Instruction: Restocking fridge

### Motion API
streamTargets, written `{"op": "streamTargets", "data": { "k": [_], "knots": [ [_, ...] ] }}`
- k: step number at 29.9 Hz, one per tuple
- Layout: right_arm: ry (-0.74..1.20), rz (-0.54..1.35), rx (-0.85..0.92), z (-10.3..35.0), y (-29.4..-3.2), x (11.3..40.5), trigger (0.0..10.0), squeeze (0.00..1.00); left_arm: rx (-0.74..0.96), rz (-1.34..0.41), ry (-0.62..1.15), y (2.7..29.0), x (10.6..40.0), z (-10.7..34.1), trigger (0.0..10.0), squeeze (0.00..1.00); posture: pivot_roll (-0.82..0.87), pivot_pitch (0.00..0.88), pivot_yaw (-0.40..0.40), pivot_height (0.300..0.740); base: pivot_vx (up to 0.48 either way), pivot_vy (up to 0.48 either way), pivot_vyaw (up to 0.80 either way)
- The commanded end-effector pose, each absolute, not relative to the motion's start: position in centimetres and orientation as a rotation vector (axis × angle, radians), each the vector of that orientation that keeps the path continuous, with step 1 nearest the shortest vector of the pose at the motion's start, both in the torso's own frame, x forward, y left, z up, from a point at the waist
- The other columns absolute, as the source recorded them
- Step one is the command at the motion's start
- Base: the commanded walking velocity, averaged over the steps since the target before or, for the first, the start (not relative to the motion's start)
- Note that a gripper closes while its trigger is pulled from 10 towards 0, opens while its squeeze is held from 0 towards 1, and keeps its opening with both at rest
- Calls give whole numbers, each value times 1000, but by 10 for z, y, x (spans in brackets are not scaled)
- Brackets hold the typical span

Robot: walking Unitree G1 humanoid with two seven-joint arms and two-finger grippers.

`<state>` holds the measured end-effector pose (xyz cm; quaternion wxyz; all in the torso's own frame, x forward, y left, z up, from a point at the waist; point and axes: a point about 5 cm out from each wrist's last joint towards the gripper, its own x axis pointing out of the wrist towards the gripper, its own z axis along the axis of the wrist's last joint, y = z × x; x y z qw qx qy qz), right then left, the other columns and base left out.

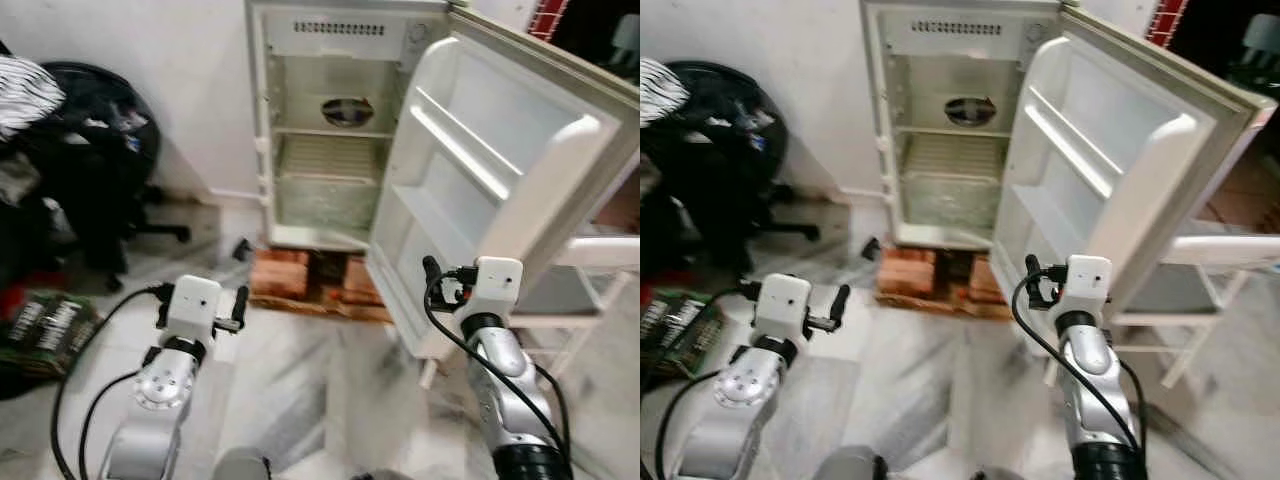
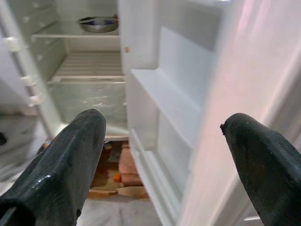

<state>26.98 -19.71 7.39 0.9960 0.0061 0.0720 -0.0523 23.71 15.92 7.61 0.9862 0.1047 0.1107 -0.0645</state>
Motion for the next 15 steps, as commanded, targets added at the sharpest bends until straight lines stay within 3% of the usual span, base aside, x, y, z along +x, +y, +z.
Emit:
{"op": "streamTargets", "data": {
  "k": [1, 2, 3, 5, 15],
  "knots": [
    [134, -122, -10, 76, -201, 271, 10000, 808, 196, -139, 186, 158, 243, 83, 10000, 0, 134, 56, -12, 740, 0, -349, 0],
    [140, -137, -10, 75, -203, 270, 10000, 808, 191, -137, 183, 158, 244, 84, 10000, 0, 134, 56, -12, 740, 0, -349, 0],
    [165, -187, -20, 72, -210, 270, 10000, 424, 192, -138, 175, 158, 247, 86, 10000, 0, 134, 56, -12, 740, 0, -386, 0],
    [173, -201, -26, 71, -213, 271, 10000, 0, 191, -157, 173, 157, 248, 86, 10000, 0, 132, 57, -12, 740, 0, -394, 0],
    [131, -171, -9, 80, -208, 283, 10000, 0, 186, -156, 175, 156, 248, 85, 10000, 0, 133, 58, -15, 740, 0, -420, 0]
  ]
}}
